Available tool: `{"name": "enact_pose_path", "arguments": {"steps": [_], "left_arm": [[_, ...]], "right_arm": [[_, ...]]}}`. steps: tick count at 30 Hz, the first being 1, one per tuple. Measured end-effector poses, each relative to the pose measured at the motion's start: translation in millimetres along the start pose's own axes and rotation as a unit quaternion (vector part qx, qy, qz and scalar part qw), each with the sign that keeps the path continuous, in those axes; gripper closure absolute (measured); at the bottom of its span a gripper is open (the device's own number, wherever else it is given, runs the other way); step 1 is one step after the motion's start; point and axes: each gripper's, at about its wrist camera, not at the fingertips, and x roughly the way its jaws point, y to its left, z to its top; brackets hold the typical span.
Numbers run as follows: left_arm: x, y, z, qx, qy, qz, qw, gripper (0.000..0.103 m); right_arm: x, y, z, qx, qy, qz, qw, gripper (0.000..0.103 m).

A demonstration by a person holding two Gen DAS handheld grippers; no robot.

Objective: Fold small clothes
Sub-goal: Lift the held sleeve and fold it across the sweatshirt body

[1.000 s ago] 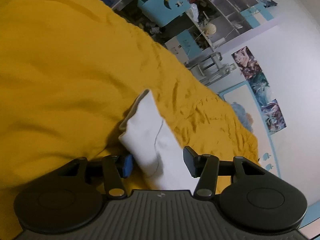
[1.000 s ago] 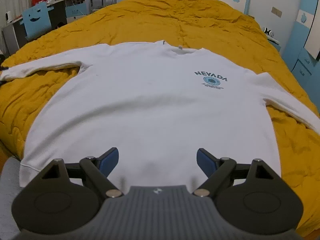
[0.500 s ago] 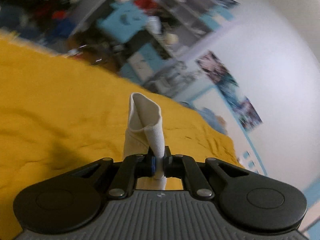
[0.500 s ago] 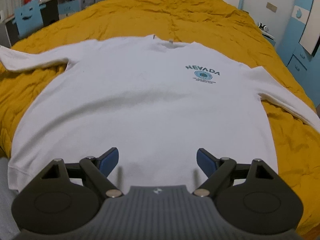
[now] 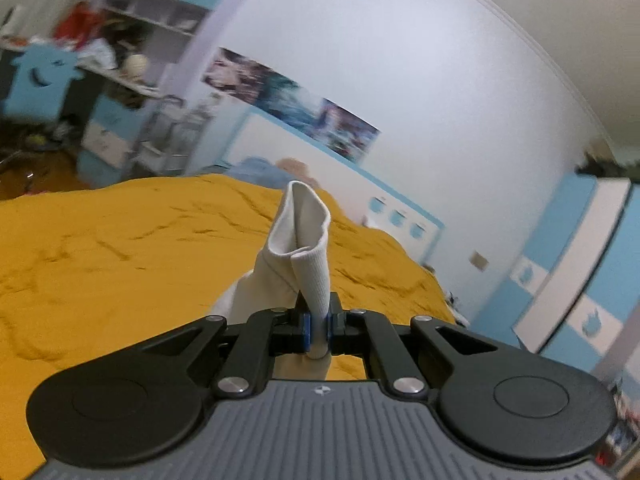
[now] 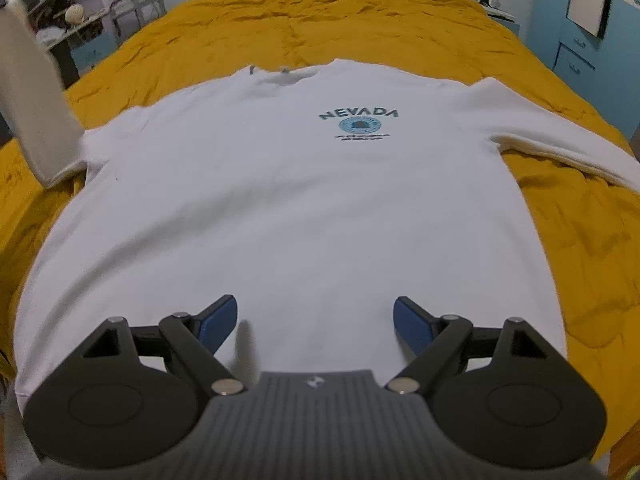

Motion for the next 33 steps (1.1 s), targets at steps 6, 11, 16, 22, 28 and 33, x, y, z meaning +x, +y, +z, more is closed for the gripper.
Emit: {"name": "enact_pose_path", "arguments": {"steps": [6, 11, 16, 22, 28, 33], "left_arm": [[35.0, -45.3, -26.0, -0.016, 0.042, -0.024, 0.9987, 0.096], [56.2, -71.8, -50.4, -0.037, 0.075, -0.031, 0.9960, 0.096], [75.8, -95.2, -62.4, -0.037, 0.106, -0.036, 0.9930, 0.096], [93.0, -124.1, -70.8, -0.034, 0.115, -0.048, 0.9916, 0.096], [104.4, -149.7, -87.2, -0.034, 0.137, -0.062, 0.9881, 0.096], [113.2, -171.6, -107.2, 0.022, 0.172, -0.080, 0.9816, 0.095]], "right_arm": [[-6.8, -19.2, -9.0, 0.023, -0.004, 0.013, 1.000, 0.022], [-8.6, -33.3, -21.9, 0.038, -0.005, 0.034, 0.999, 0.022], [-10.3, -43.0, -30.6, 0.038, -0.019, 0.054, 0.998, 0.022], [-10.2, -52.1, -36.0, 0.043, -0.032, 0.079, 0.995, 0.021], [-4.1, -58.9, -37.9, 0.049, -0.032, 0.097, 0.994, 0.021], [-2.2, -61.8, -40.2, 0.050, -0.032, 0.104, 0.993, 0.021]]}}
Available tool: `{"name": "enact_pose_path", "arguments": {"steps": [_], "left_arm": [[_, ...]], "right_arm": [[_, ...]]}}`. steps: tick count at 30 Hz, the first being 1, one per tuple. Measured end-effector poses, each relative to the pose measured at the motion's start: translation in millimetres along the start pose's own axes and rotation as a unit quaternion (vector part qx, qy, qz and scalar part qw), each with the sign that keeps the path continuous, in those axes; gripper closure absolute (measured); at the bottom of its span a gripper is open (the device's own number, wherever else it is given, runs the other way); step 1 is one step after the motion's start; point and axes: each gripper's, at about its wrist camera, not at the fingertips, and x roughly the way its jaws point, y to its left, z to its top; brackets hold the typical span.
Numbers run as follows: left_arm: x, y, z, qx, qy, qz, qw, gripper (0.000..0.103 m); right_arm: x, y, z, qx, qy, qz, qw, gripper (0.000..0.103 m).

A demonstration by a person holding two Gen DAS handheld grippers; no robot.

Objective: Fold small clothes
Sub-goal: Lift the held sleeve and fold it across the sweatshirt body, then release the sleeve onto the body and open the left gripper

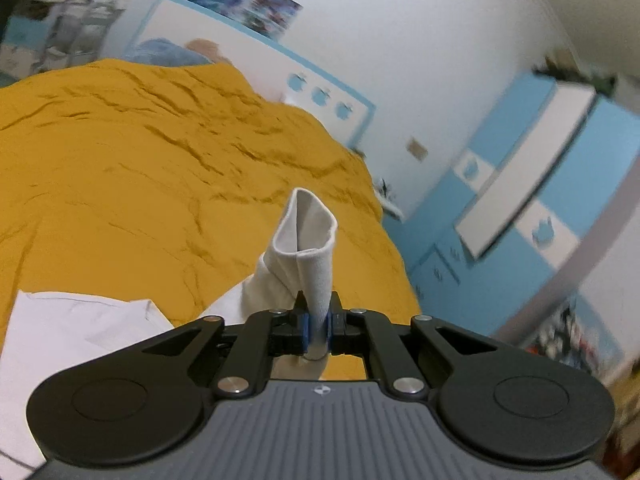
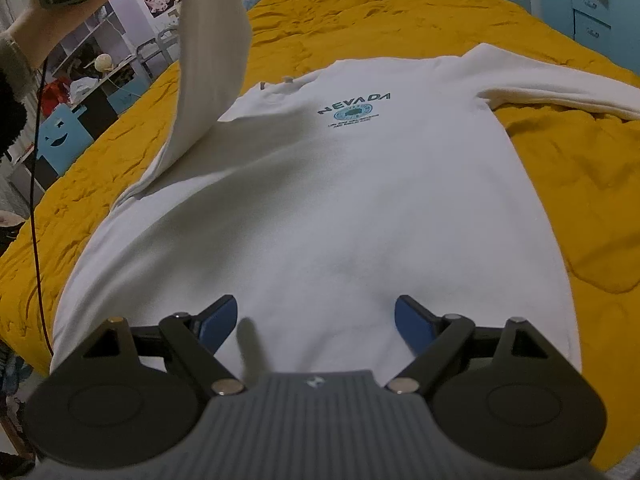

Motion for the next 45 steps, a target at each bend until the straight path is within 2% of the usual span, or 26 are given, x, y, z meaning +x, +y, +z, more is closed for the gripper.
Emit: {"name": "enact_pose_path", "arguments": {"steps": [2, 3, 4, 5, 6, 8, 11, 13, 16, 18, 20, 22, 23, 24, 25, 28, 30, 32, 34, 37, 39, 41, 44, 45], "left_arm": [[10.4, -6.5, -7.2, 0.030, 0.037, -0.018, 0.9987, 0.087], [14.9, -10.0, -10.1, 0.043, 0.060, -0.032, 0.9968, 0.069], [18.2, -13.4, -13.9, 0.055, 0.083, -0.051, 0.9937, 0.042], [18.5, -18.3, -17.6, 0.064, 0.095, -0.068, 0.9911, 0.032], [15.0, -22.9, -21.3, 0.082, 0.100, -0.098, 0.9867, 0.028], [1.5, -32.7, -25.0, 0.123, 0.087, -0.139, 0.9789, 0.028], [-19.2, -39.4, -18.1, 0.130, 0.059, -0.158, 0.9770, 0.028], [-31.8, -35.6, -11.1, 0.123, 0.053, -0.158, 0.9784, 0.028], [-55.9, -23.1, 0.6, 0.121, 0.028, -0.127, 0.9840, 0.028], [-74.1, -13.1, 7.9, 0.137, 0.008, -0.076, 0.9876, 0.028], [-93.8, 3.5, 9.1, 0.159, -0.013, -0.016, 0.9871, 0.028], [-110.7, 19.9, 6.0, 0.185, -0.036, 0.059, 0.9803, 0.028], [-117.6, 31.1, 2.4, 0.202, -0.045, 0.106, 0.9726, 0.028], [-121.6, 41.3, -1.4, 0.212, -0.051, 0.137, 0.9663, 0.028], [-125.1, 54.7, -7.0, 0.220, -0.056, 0.167, 0.9595, 0.028], [-126.2, 86.8, -25.3, 0.230, -0.047, 0.225, 0.9457, 0.029], [-122.4, 107.3, -42.3, 0.230, -0.034, 0.245, 0.9413, 0.029], [-118.8, 122.8, -64.0, 0.229, -0.025, 0.253, 0.9395, 0.034], [-112.5, 129.1, -80.7, 0.232, -0.023, 0.254, 0.9385, 0.035], [-115.0, 140.0, -111.1, 0.239, -0.010, 0.231, 0.9429, 0.035], [-111.5, 140.3, -131.2, 0.252, 0.012, 0.212, 0.9441, 0.035], [-100.5, 150.1, -141.2, 0.273, 0.031, 0.207, 0.9389, 0.035], [-76.0, 147.4, -161.4, 0.321, 0.051, 0.220, 0.9197, 0.037], [-70.7, 149.3, -169.3, 0.330, 0.056, 0.220, 0.9164, 0.038]], "right_arm": [[0.1, -0.3, -0.4, 0.000, 0.000, 0.002, 1.000, 0.021], [0.6, -0.4, -0.6, 0.000, 0.000, 0.002, 1.000, 0.021], [1.7, -0.7, -0.1, -0.001, 0.001, 0.001, 1.000, 0.021], [2.5, -0.5, -0.1, -0.002, 0.001, -0.001, 1.000, 0.020], [3.2, 0.6, -0.5, -0.004, 0.002, -0.003, 1.000, 0.020], [3.5, 4.2, -1.1, -0.012, 0.002, -0.009, 1.000, 0.020], [4.1, 7.7, -0.9, -0.020, 0.004, -0.018, 1.000, 0.020], [4.0, 8.9, -0.6, -0.020, 0.006, -0.022, 1.000, 0.020], [3.5, 10.2, 0.0, -0.018, 0.008, -0.028, 0.999, 0.021], [3.1, 11.2, 0.3, -0.018, 0.009, -0.032, 0.999, 0.021], [2.0, 13.9, 1.1, -0.017, 0.009, -0.036, 0.999, 0.021], [0.3, 16.2, 1.1, -0.015, 0.008, -0.038, 0.999, 0.021], [-0.4, 17.0, 1.3, -0.013, 0.008, -0.038, 0.999, 0.021], [-1.2, 17.4, 1.9, -0.009, 0.005, -0.037, 0.999, 0.021], [-2.5, 17.7, 2.3, -0.005, 0.000, -0.033, 0.999, 0.021], [-7.1, 23.4, 4.1, 0.001, -0.010, -0.004, 1.000, 0.022], [-8.8, 29.6, 5.1, 0.001, -0.015, 0.009, 1.000, 0.022], [-8.7, 36.1, 6.2, 0.002, -0.019, 0.009, 1.000, 0.022], [-7.3, 41.7, 7.3, 0.003, -0.022, 0.010, 1.000, 0.022], [-3.0, 50.1, 7.0, 0.004, -0.019, 0.016, 1.000, 0.022], [0.0, 55.9, 6.0, -0.002, -0.014, 0.013, 1.000, 0.022], [2.5, 60.3, 5.3, -0.009, -0.013, 0.009, 1.000, 0.022], [5.4, 65.4, 8.3, -0.015, -0.012, 0.007, 1.000, 0.022], [6.4, 67.4, 10.1, -0.018, -0.012, 0.006, 1.000, 0.022]]}}
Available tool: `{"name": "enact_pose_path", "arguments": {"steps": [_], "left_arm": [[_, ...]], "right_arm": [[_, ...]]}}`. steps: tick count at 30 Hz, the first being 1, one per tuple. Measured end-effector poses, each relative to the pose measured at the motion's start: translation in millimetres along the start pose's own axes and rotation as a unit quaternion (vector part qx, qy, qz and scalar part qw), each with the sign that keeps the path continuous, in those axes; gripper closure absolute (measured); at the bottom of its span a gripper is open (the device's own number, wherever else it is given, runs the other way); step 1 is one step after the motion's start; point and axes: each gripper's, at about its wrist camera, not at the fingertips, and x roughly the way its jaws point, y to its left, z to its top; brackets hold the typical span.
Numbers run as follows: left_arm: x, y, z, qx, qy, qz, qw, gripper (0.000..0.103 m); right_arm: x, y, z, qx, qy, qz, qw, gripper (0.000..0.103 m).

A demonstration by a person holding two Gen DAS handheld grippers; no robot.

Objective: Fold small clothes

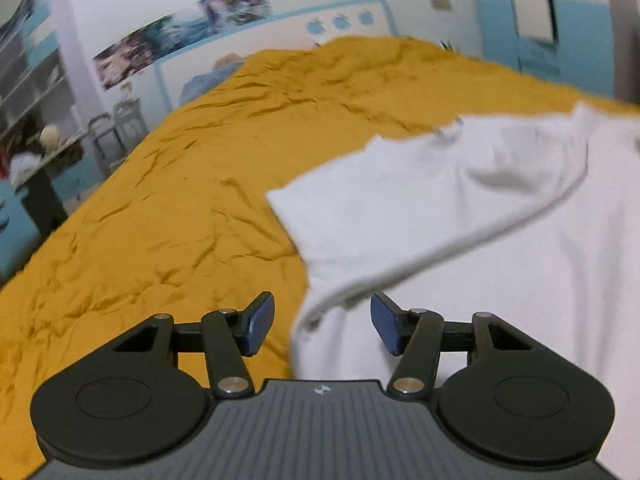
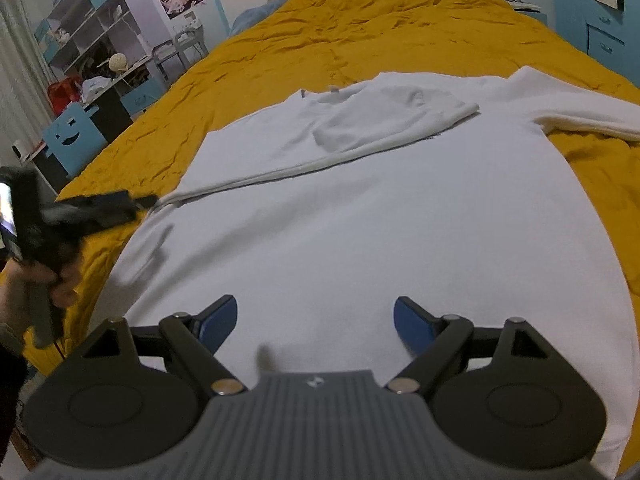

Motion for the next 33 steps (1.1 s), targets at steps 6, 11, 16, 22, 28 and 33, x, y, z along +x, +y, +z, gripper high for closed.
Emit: {"name": "enact_pose_path", "arguments": {"steps": [6, 11, 16, 22, 28, 33], "left_arm": [[42.6, -15.4, -6.3, 0.003, 0.032, 0.066, 0.9973, 0.058], [50.7, -6.6, -5.0, -0.046, 0.031, 0.073, 0.9958, 0.075], [40.4, -6.1, -12.8, -0.090, 0.005, 0.074, 0.9932, 0.094], [31.3, -0.6, -19.9, -0.156, -0.004, 0.099, 0.9827, 0.094], [21.7, 22.9, -30.4, -0.284, 0.006, 0.083, 0.9553, 0.091], [21.1, 64.7, -58.7, -0.413, 0.004, -0.018, 0.9108, 0.086]], "right_arm": [[4.4, 13.6, 11.8, -0.024, -0.013, 0.003, 1.000, 0.022], [22.2, 28.3, 28.8, -0.053, -0.015, 0.026, 0.998, 0.022], [52.2, 45.2, 76.9, -0.077, -0.025, 0.102, 0.992, 0.022], [89.4, 68.0, 141.6, -0.051, -0.051, 0.117, 0.991, 0.022], [110.5, 95.2, 144.2, -0.036, -0.044, 0.125, 0.990, 0.022], [123.6, 93.7, 128.9, -0.015, -0.018, 0.140, 0.990, 0.022]]}}
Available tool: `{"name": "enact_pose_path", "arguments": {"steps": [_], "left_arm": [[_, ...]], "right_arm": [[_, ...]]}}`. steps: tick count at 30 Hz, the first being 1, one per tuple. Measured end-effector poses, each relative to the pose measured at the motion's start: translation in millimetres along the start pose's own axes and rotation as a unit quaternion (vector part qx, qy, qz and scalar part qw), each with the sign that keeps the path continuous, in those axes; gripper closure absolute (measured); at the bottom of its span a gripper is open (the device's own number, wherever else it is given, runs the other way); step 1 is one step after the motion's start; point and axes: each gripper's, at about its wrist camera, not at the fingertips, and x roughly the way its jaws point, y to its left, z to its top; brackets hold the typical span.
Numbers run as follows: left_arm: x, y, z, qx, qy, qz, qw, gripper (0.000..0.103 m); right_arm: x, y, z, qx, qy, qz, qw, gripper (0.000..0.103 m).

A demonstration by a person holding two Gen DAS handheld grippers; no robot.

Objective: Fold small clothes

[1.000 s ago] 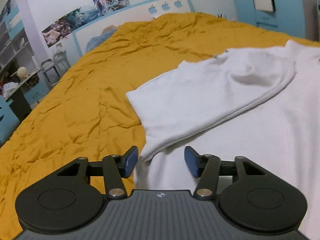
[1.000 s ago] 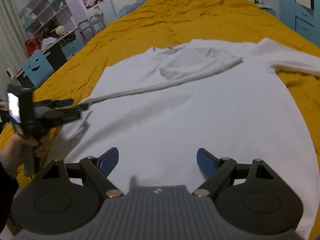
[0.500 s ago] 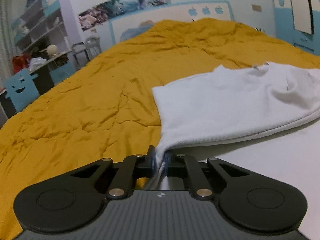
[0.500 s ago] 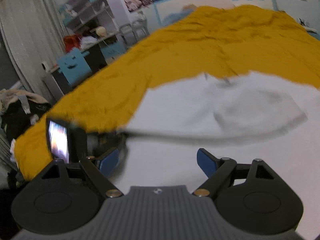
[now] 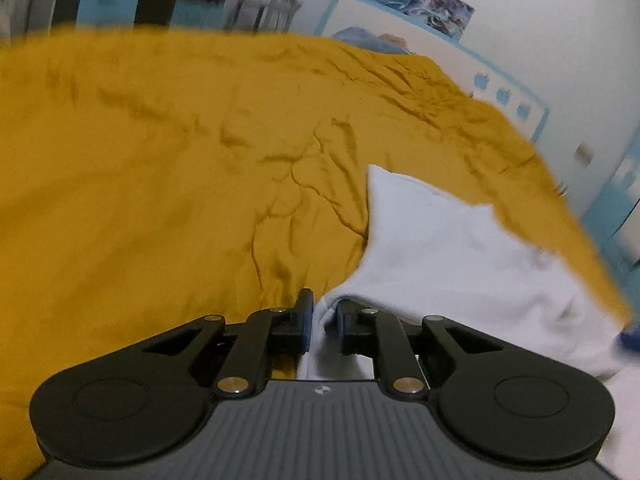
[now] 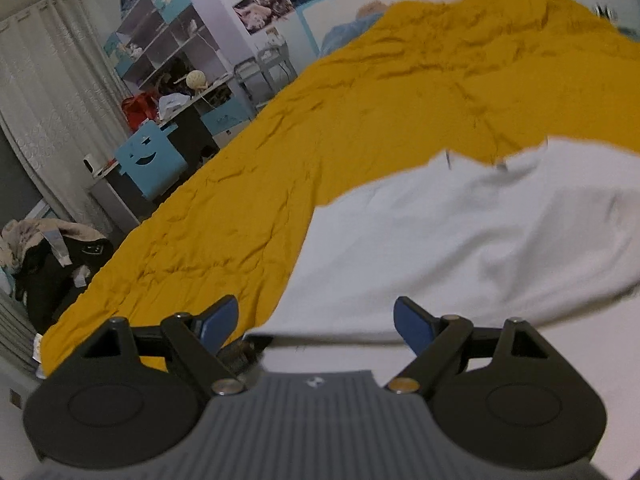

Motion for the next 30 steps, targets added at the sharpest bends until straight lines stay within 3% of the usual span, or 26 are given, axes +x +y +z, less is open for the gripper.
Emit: {"name": "enact_pose_path", "arguments": {"steps": [2, 5, 7, 9, 11, 14, 17, 18, 19, 20, 21, 24, 27, 30], "left_arm": [[-6.7, 6.5, 2.5, -0.002, 0.011, -0.038, 0.9992, 0.087], [-30.6, 12.7, 7.3, 0.034, 0.006, -0.083, 0.9960, 0.079], [-46.6, 19.8, 16.5, 0.052, -0.009, -0.107, 0.9929, 0.049], [-53.0, 28.5, 30.8, 0.046, -0.017, -0.135, 0.9896, 0.037], [-43.4, 32.1, 49.4, 0.021, 0.005, -0.145, 0.9892, 0.037], [-2.0, 31.8, 72.7, -0.019, 0.087, -0.174, 0.9806, 0.038], [31.8, 12.9, 78.8, 0.000, 0.122, -0.173, 0.9773, 0.038], [43.6, 0.9, 78.2, 0.020, 0.125, -0.148, 0.9809, 0.046], [51.4, -5.9, 75.2, 0.036, 0.125, -0.125, 0.9836, 0.069], [59.5, -16.5, 71.6, 0.057, 0.130, -0.101, 0.9847, 0.083], [64.4, -23.4, 68.0, 0.069, 0.141, -0.100, 0.9826, 0.095], [67.1, -31.3, 61.7, 0.072, 0.132, -0.080, 0.9854, 0.100], [62.6, -19.0, 67.5, 0.013, 0.118, -0.082, 0.9896, 0.100], [63.1, -1.5, 77.2, -0.034, 0.128, -0.101, 0.9861, 0.100]], "right_arm": [[3.8, -4.7, -3.3, 0.010, 0.011, 0.003, 1.000, 0.022], [1.9, -11.4, -5.8, 0.016, 0.009, -0.004, 1.000, 0.022], [-4.9, -16.5, -10.4, 0.027, 0.003, -0.001, 1.000, 0.022], [-13.5, -23.2, -16.8, 0.042, -0.001, 0.005, 0.999, 0.022], [-21.9, -28.5, -23.6, 0.055, -0.003, 0.007, 0.998, 0.022], [-33.2, -36.2, -33.8, 0.072, -0.004, 0.005, 0.997, 0.022], [-39.9, -42.9, -39.5, 0.084, -0.004, -0.001, 0.996, 0.022], [-41.8, -45.0, -40.9, 0.090, -0.005, -0.003, 0.996, 0.022], [-44.0, -47.0, -42.5, 0.095, -0.005, -0.006, 0.995, 0.022], [-46.3, -49.6, -43.8, 0.100, -0.005, -0.007, 0.995, 0.022], [-48.4, -52.1, -44.9, 0.103, -0.003, -0.009, 0.995, 0.022], [-51.4, -57.2, -46.9, 0.104, 0.004, -0.016, 0.994, 0.022], [-53.0, -64.2, -49.8, 0.111, 0.004, -0.027, 0.993, 0.022], [-53.4, -70.7, -52.3, 0.128, 0.007, -0.027, 0.991, 0.022]]}}
